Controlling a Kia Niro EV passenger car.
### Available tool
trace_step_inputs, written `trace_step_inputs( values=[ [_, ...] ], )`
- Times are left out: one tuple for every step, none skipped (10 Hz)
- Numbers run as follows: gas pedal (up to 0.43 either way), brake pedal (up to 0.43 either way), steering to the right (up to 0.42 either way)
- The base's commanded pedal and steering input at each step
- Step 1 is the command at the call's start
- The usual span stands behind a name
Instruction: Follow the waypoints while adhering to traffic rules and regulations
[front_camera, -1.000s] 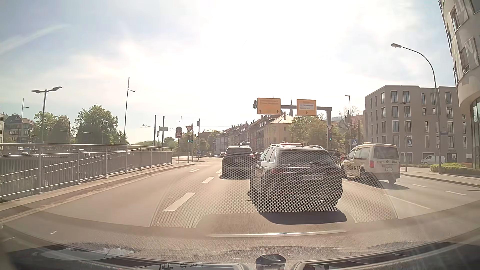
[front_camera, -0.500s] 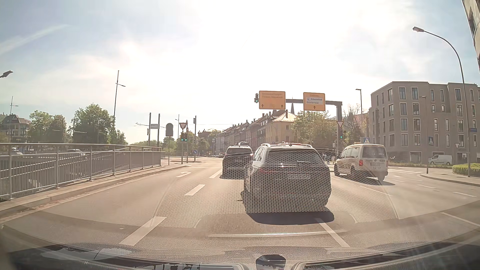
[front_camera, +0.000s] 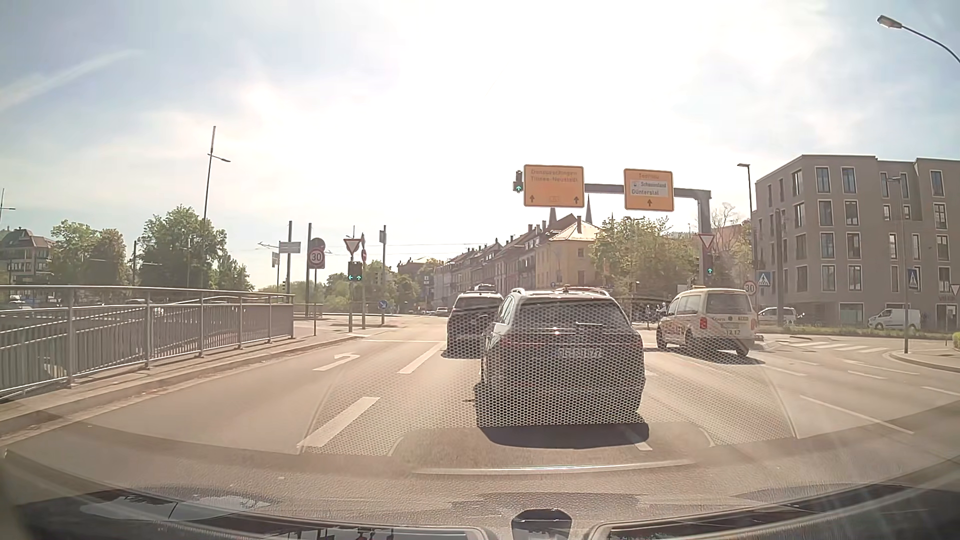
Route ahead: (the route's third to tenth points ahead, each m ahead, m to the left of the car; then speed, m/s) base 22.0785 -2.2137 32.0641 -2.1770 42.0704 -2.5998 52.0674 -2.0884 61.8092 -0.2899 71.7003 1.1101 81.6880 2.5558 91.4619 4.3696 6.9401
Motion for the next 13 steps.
trace_step_inputs(
  values=[
    [0.067, 0.0, -0.006],
    [0.067, 0.0, -0.006],
    [0.067, 0.0, -0.006],
    [0.079, 0.0, -0.006],
    [0.087, 0.0, -0.006],
    [0.087, 0.0, -0.005],
    [0.087, 0.0, -0.005],
    [0.098, 0.0, -0.005],
    [0.098, 0.0, -0.005],
    [0.11, 0.0, -0.005],
    [0.11, 0.0, -0.005],
    [0.118, 0.0, -0.005],
    [0.118, 0.0, -0.005]
  ],
)
